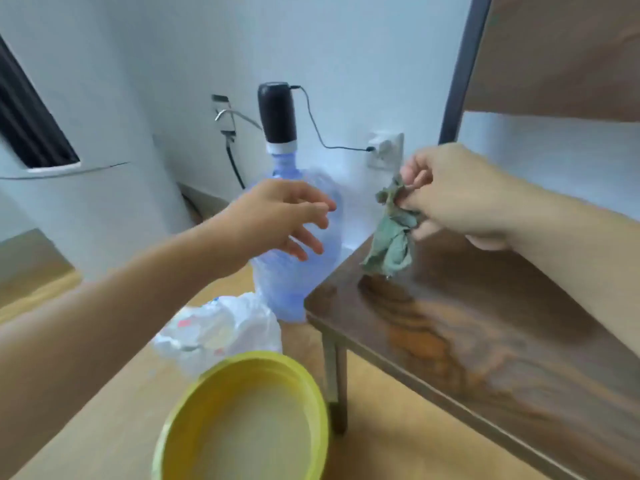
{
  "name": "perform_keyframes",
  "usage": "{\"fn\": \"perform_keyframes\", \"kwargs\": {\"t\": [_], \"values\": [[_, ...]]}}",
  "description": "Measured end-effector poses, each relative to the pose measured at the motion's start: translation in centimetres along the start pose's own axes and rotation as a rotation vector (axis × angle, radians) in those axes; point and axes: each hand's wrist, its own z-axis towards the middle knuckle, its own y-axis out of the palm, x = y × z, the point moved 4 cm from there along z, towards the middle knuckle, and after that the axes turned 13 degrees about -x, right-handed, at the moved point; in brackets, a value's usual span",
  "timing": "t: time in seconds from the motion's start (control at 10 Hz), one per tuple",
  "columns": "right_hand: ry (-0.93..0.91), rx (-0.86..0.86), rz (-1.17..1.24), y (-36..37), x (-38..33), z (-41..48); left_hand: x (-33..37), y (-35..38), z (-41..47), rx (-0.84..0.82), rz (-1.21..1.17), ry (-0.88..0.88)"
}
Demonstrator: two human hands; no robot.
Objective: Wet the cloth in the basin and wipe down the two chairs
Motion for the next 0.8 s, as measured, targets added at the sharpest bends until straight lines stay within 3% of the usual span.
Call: {"fn": "perform_keyframes", "kwargs": {"t": [0.2,0.3,0.4,0.6,0.8], "values": [[-0.222,-0.094,-0.174,14.9,-6.9,0.0,-9.6,-5.8,-9.7,0.057,-0.067,-0.09],[-0.282,-0.185,-0.205,21.7,-7.0,-1.1,-15.9,-6.1,-12.7,0.063,-0.184,-0.194],[-0.182,-0.28,-0.235,28.5,-2.8,-1.1,-23.8,-4.6,-14.3,0.065,-0.237,-0.339],[0.21,-0.364,-0.206,38.8,10.5,-1.0,-35.1,2.6,-14.3,-0.061,-0.112,-0.547],[0.384,-0.437,-0.212,42.8,17.8,-1.9,-38.0,5.8,-14.7,-0.13,0.111,-0.584]]}}
